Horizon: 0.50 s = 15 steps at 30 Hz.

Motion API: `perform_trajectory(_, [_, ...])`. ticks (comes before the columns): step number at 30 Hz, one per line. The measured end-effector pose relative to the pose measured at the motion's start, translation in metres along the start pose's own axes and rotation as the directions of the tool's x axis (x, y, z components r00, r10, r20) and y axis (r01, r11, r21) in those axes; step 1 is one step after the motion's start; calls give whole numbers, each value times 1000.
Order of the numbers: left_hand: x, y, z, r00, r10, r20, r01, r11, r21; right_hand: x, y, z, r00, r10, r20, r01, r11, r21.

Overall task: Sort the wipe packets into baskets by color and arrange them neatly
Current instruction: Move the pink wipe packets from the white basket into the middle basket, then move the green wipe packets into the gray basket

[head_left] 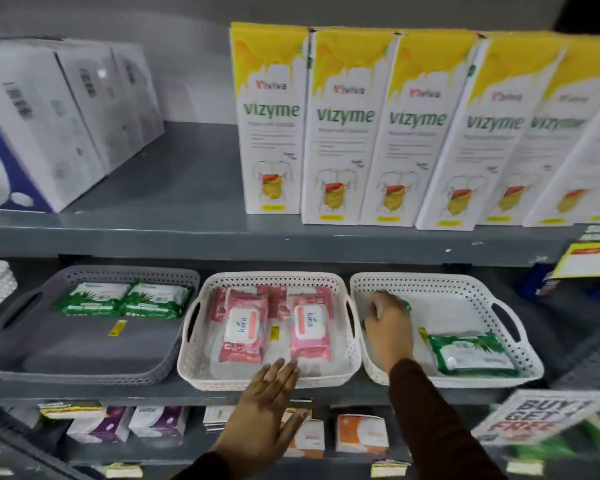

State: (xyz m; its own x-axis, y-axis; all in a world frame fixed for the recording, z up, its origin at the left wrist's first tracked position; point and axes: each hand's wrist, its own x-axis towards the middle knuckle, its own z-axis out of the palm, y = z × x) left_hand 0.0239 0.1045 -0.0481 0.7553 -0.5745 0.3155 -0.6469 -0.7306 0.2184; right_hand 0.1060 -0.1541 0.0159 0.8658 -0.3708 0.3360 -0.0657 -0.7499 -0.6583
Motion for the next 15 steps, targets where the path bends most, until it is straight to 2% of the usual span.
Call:
perform_trajectory(2, [11, 16, 7, 1000, 11, 20, -11, 1000, 15, 20, 26, -10, 973, 117, 200, -90, 986, -139])
perform_trajectory(4, [25, 33, 13, 999, 16, 30, -17, 999, 31, 33, 47, -15, 900, 212, 382, -124, 962, -242])
perform_trajectory(7, [36, 51, 18, 999, -5, 33, 2, 997, 77, 39, 59, -11, 816, 239, 527, -8, 915, -403])
perform_trajectory(8, [37, 55, 19, 999, -15, 35, 12, 996, 93, 39, 59, -10, 802, 242, 546, 2, 913, -408])
perform_trajectory(10, [37, 60, 16, 999, -28, 47, 22, 993, 120, 35, 61, -8, 820, 229, 525, -13, 924, -381])
perform_trajectory(12, [34, 59, 13, 998, -27, 57, 18, 990, 142, 29, 66, -7, 860, 249, 446, -62, 918, -392])
perform_trajectory(15, [24, 51, 8, 997, -63, 52, 55, 987, 152, 15, 73, -8, 867, 310, 392, -171, 921, -349])
